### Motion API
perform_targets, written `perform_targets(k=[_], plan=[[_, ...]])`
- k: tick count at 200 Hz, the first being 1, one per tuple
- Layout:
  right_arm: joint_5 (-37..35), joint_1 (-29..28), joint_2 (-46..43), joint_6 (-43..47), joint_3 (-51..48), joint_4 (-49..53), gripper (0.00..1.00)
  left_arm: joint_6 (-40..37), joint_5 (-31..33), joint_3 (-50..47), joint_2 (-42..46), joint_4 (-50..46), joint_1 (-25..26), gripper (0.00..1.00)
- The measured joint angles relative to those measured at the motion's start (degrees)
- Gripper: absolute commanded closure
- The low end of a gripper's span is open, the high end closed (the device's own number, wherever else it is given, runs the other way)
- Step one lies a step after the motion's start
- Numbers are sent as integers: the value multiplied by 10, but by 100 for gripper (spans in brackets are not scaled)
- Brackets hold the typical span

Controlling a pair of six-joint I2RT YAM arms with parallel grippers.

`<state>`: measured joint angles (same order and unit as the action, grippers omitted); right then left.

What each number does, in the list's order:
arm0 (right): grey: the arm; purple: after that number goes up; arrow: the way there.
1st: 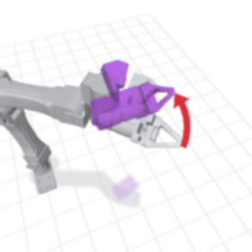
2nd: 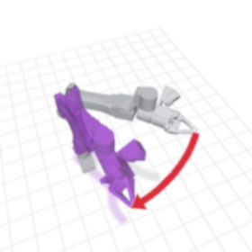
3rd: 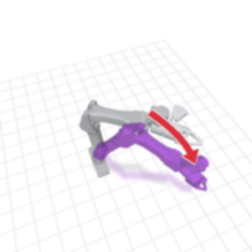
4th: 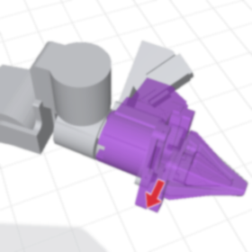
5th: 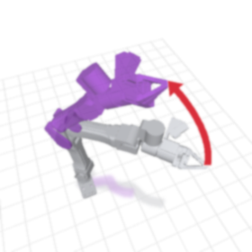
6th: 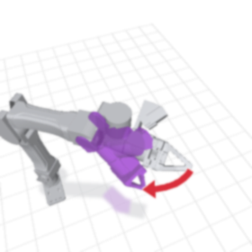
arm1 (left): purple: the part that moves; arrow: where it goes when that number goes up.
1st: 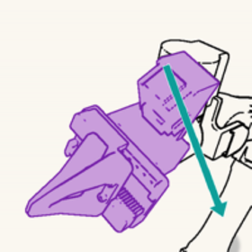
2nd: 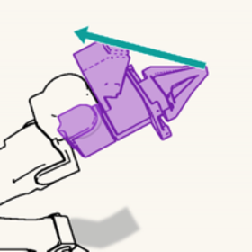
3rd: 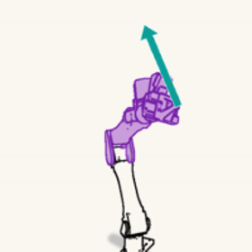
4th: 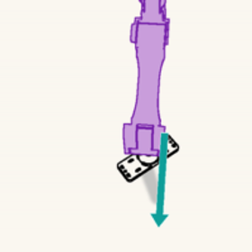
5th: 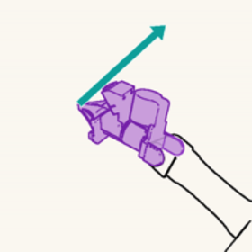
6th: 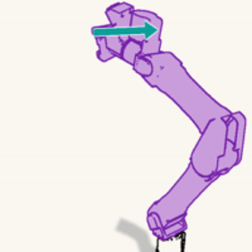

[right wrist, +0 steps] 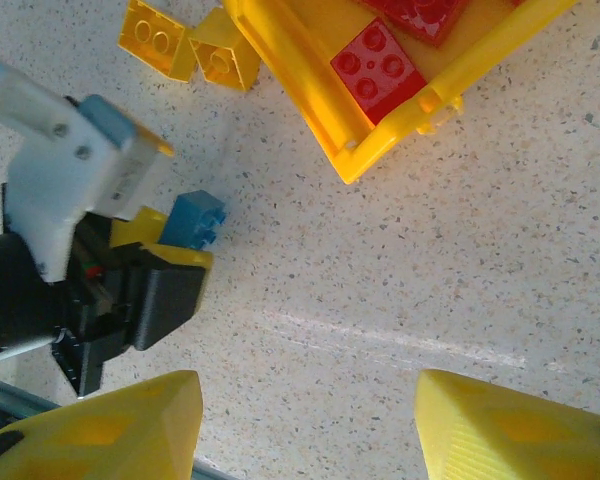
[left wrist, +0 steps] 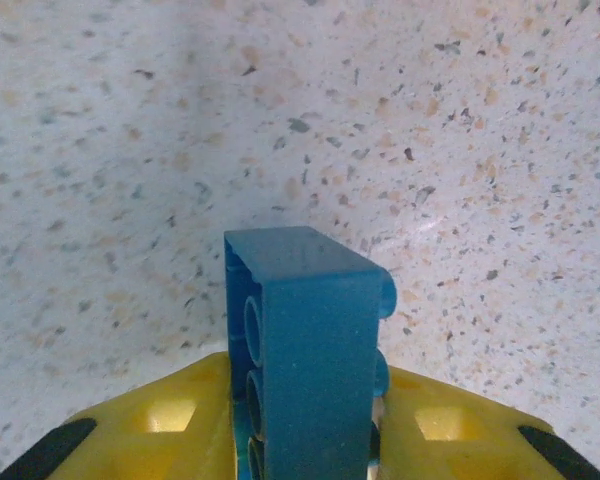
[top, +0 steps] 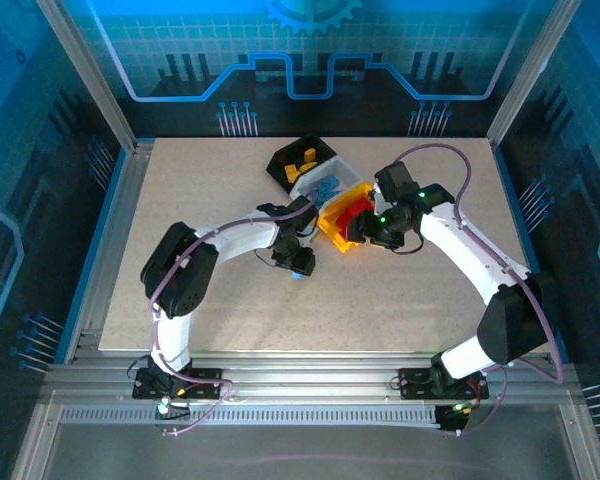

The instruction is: Sort the legos into containers by color

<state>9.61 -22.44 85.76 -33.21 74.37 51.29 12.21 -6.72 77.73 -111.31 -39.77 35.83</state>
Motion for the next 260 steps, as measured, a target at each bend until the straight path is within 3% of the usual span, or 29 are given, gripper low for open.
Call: perform_targets(k=[49, 80, 178, 216, 260], plan=[[0, 0, 0, 0, -2, -4, 40, 59, -39, -12, 59, 16, -56, 70], [0, 0, -8, 0, -15, -3, 40, 95, -75, 49, 50, 18, -101, 69], [-6, 0, -114, -38, -95, 3, 40, 194, -142, 488, -231, 39, -113, 63], [-10, 0, -150, -55, -114, 10, 40, 216, -142, 549, -297, 33, -115, 56], [-17, 0, -169, -61, -135, 16, 40, 215, -144, 541, -291, 16, -121, 50]])
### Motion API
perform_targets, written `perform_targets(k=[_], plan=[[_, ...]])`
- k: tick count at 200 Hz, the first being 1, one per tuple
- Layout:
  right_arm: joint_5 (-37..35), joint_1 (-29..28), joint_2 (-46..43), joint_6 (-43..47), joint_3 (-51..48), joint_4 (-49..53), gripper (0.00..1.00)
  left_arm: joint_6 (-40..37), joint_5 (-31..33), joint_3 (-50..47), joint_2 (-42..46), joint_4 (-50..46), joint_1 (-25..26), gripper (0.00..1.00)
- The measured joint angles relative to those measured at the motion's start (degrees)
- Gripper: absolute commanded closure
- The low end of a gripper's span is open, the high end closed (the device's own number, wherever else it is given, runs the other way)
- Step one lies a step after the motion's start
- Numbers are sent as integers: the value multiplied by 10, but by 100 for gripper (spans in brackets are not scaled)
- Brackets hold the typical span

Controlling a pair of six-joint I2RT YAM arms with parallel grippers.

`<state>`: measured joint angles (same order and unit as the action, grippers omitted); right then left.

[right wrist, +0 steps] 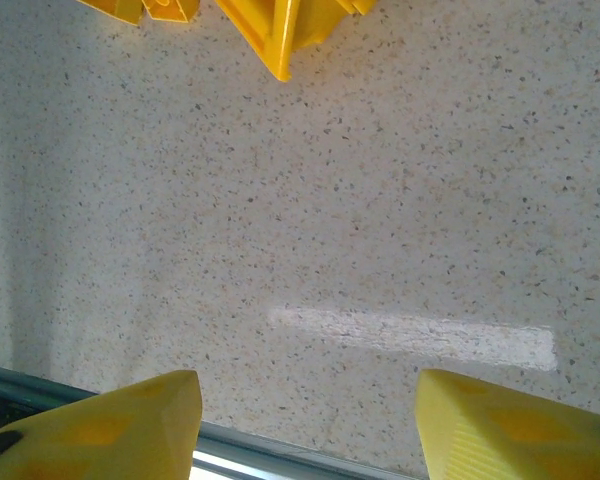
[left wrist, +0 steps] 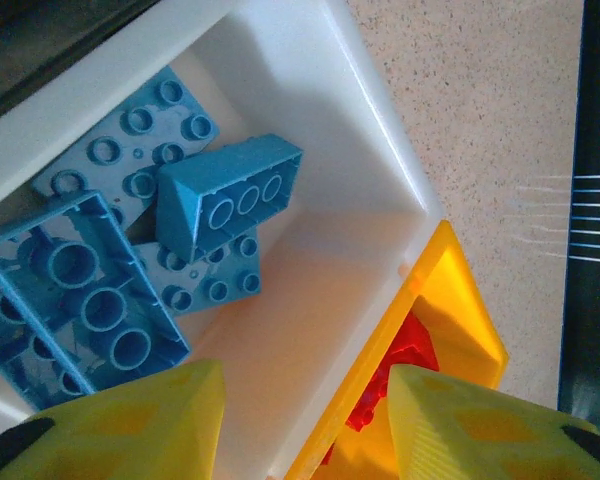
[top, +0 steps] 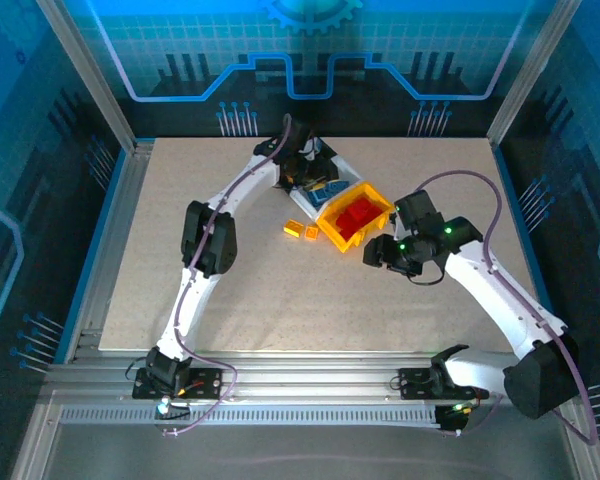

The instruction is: Sort the legos into containers by color

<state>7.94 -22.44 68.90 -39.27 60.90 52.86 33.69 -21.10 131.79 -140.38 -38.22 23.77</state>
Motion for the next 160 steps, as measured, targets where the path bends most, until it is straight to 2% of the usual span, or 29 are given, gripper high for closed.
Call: perform_targets(k=[25, 54, 94, 122, 141, 160], plan=[[2, -2, 6, 0, -2, -7, 40, -13, 1, -73, 58, -3, 0, 45], [5, -19, 36, 5, -1, -23, 39, -45, 14, -195, 183, -7, 0, 37], [15, -47, 106, 22, 32, -38, 39, -118, 87, -323, 327, -45, 1, 29], [16, -67, 138, 33, 62, -47, 39, -176, 146, -395, 344, -73, 10, 20], [17, -76, 143, 35, 69, -50, 39, -213, 173, -426, 332, -92, 24, 1], [17, -79, 143, 35, 70, -49, 40, -248, 189, -430, 309, -95, 40, 1]])
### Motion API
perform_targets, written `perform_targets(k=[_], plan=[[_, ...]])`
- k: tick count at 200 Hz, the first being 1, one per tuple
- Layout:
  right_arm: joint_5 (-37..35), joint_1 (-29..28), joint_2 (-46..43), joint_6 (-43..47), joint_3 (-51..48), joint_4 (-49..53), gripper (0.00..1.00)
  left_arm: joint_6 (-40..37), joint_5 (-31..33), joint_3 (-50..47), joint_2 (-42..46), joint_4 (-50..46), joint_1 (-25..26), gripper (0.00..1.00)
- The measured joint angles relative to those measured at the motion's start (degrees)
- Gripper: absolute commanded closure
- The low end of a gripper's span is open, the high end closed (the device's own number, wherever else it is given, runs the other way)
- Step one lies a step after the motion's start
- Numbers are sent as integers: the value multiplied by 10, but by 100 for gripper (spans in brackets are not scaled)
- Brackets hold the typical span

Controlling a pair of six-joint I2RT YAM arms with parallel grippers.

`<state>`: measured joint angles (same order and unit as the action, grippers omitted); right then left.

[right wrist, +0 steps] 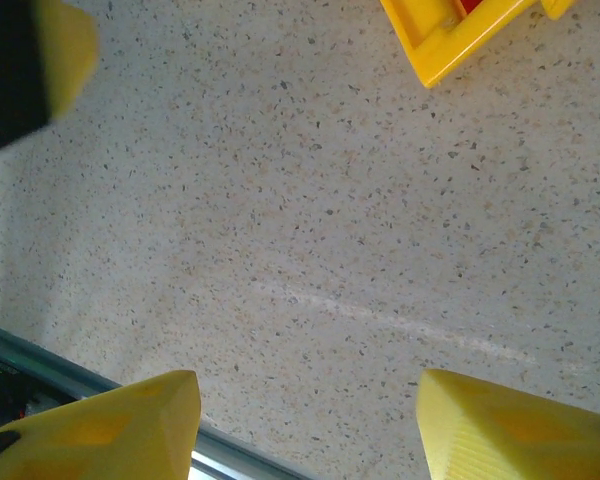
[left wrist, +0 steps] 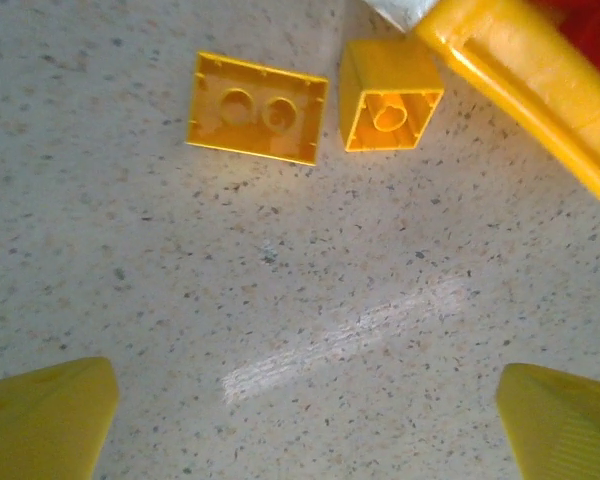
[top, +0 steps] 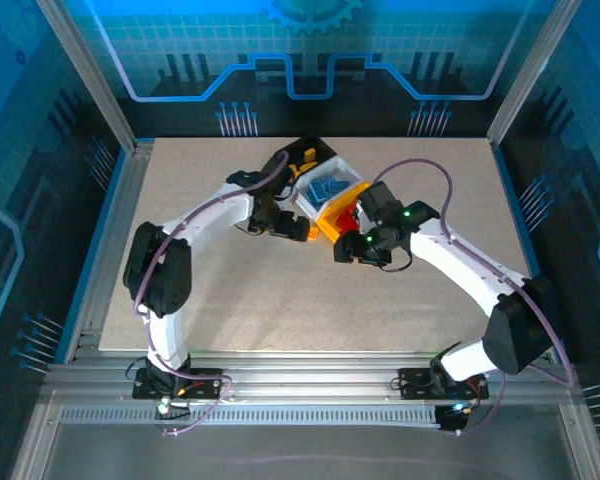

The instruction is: Sort the legos into containers by color

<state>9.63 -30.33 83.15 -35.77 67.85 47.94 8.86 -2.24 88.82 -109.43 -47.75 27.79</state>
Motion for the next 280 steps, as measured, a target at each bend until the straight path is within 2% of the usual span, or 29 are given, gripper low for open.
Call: perform_targets(k=[83, 129, 169, 280], plan=[[-11, 0, -43, -5, -21, 23, 39, -71, 50, 84, -115, 2, 4, 1], [-21, 0, -44, -5, -22, 40, 39, -90, 50, 132, -162, 2, -6, 13], [-22, 0, -44, -9, -22, 44, 39, -93, 50, 141, -175, 0, -15, 23], [-21, -3, -31, -17, -21, 45, 39, -94, 47, 150, -202, 2, -19, 25]])
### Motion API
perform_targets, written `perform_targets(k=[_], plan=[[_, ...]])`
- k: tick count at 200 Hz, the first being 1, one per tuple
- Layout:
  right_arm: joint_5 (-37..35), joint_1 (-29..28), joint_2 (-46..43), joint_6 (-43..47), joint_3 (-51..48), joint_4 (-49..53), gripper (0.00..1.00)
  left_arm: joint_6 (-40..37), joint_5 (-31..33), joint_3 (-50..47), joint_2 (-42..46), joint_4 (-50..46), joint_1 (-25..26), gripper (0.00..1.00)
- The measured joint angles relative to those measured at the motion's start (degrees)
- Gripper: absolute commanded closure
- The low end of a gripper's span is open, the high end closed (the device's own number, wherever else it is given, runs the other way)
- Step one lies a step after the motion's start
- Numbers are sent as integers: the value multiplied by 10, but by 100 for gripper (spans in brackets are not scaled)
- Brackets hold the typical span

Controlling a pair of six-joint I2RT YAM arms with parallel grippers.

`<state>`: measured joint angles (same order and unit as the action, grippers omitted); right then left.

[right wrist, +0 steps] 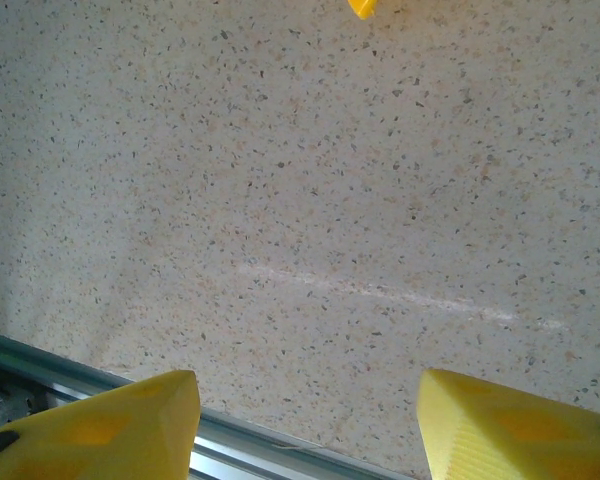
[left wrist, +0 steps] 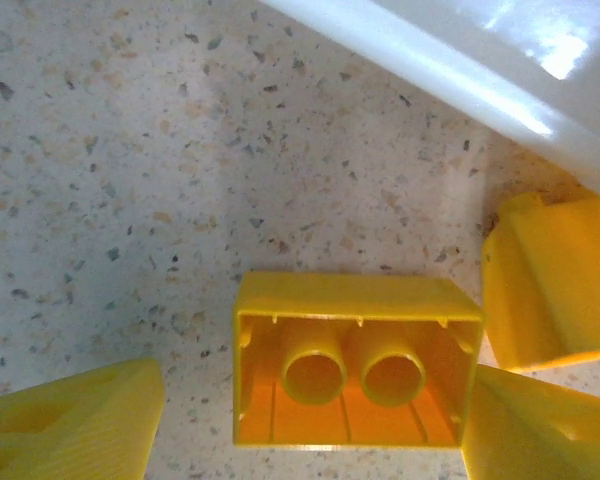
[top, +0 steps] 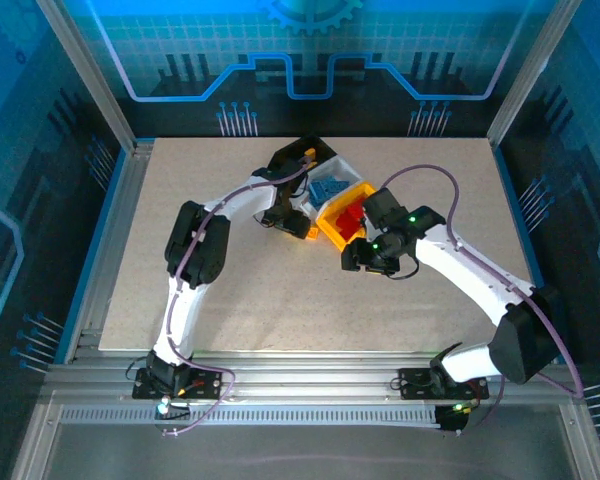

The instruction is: Sort the legos into containers by color

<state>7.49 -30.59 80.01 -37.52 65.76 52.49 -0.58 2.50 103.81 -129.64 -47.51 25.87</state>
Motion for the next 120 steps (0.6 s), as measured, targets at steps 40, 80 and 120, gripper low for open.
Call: perform_targets(k=[40, 80, 120], plan=[[0, -3, 1, 0, 3, 3, 39, 4, -11, 13, -10, 2, -1, 31], [0, -5, 2, -2, 3, 6, 39, 7, -19, 18, -17, 6, -1, 41], [-1, -8, 7, -5, 4, 6, 39, 6, -20, 18, -17, 11, -2, 49]])
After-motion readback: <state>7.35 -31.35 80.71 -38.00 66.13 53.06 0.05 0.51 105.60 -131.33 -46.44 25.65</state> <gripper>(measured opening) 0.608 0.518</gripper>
